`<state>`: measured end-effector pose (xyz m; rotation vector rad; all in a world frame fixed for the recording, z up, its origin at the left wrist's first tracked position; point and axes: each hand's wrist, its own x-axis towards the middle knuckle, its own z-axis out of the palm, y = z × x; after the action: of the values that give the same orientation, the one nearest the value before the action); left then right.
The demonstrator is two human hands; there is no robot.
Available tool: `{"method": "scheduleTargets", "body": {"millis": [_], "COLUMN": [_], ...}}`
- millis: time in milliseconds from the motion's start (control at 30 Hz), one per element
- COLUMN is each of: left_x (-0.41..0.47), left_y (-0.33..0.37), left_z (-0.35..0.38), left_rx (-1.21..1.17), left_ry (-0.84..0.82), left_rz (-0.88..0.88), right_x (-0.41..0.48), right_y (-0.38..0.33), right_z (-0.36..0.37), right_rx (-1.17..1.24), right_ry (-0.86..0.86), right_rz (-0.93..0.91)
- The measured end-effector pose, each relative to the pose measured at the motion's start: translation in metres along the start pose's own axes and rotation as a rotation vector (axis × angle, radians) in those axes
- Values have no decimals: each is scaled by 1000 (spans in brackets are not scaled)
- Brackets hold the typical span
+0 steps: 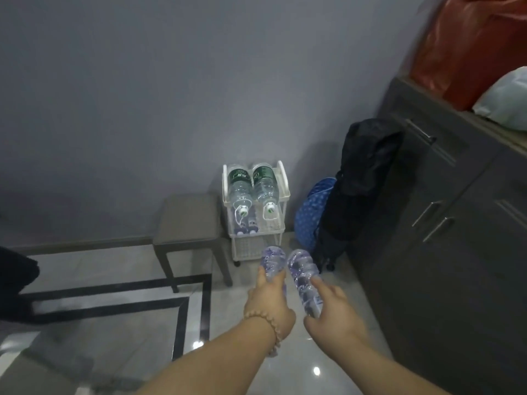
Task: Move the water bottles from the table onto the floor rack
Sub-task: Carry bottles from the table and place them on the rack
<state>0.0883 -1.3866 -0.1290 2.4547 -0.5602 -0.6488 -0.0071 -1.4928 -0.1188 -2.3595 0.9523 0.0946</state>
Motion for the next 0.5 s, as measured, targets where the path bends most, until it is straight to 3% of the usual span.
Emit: {"method": "scheduleTargets", "body": {"millis": [333,500], "left_x": [192,287], "left_y": [-24,-71], "left_z": [47,83], "left_rx": [-110,-112], "left_ry": [24,2], "left_rz": [-165,-138], "right_x": [222,307], "right_y": [22,46], "right_z": [62,125], "right_rx": [10,97], "right_ry": [-177,-194], "right_rz": [-69,-70]}}
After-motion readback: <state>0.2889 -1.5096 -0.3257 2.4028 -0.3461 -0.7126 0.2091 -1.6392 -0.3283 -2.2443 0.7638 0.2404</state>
